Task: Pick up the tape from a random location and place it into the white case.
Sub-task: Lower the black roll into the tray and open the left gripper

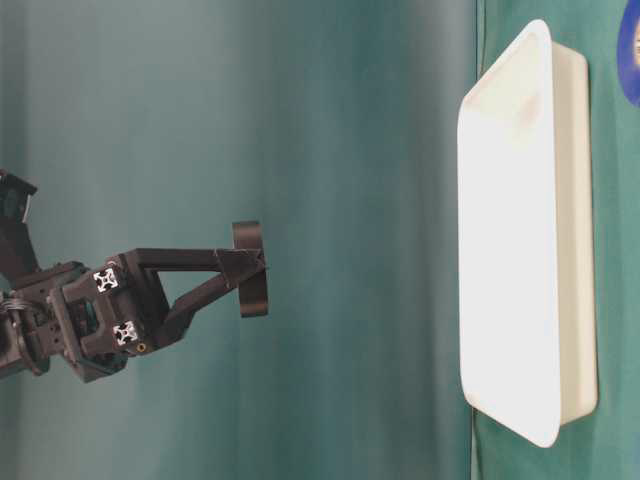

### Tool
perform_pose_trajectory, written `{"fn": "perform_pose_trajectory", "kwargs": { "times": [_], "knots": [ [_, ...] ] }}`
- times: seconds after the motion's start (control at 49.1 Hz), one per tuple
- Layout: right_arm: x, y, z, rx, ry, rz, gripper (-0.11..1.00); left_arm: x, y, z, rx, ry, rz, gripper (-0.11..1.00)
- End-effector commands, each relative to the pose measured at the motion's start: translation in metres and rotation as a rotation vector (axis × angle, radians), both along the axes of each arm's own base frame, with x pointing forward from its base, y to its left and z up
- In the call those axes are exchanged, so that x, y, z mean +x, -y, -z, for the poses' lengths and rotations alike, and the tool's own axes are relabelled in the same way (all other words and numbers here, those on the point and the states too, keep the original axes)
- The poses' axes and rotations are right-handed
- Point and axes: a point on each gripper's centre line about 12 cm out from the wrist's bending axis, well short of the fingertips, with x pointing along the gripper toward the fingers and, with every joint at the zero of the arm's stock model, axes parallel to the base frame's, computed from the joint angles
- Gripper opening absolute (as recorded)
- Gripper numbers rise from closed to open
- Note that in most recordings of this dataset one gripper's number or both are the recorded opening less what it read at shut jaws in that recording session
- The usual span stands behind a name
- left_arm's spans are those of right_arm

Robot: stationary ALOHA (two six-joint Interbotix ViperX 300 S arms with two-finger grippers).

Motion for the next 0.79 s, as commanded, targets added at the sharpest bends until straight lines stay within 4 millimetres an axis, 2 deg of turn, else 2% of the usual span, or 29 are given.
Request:
{"fn": "perform_pose_trajectory", "kwargs": {
  "times": [0.0, 0.204, 0.55, 0.773],
  "knots": [
    [0.003, -0.001, -0.012, 0.001, 0.029, -0.003, 0.92, -0.007, 0.002, -0.020, 0.017, 0.049, 0.003, 0.19],
    [0.003, -0.001, -0.011, 0.003, 0.026, -0.003, 0.92, -0.007, 0.001, -0.014, 0.017, 0.048, 0.001, 0.19],
    [0.003, -0.001, -0.012, 0.003, 0.029, -0.003, 0.92, -0.006, -0.001, 0.013, 0.016, 0.048, -0.005, 0.19],
    [0.004, -0.001, -0.010, 0.002, 0.023, -0.003, 0.92, -0.004, -0.015, 0.042, 0.017, 0.043, -0.031, 0.19]
  ]
}}
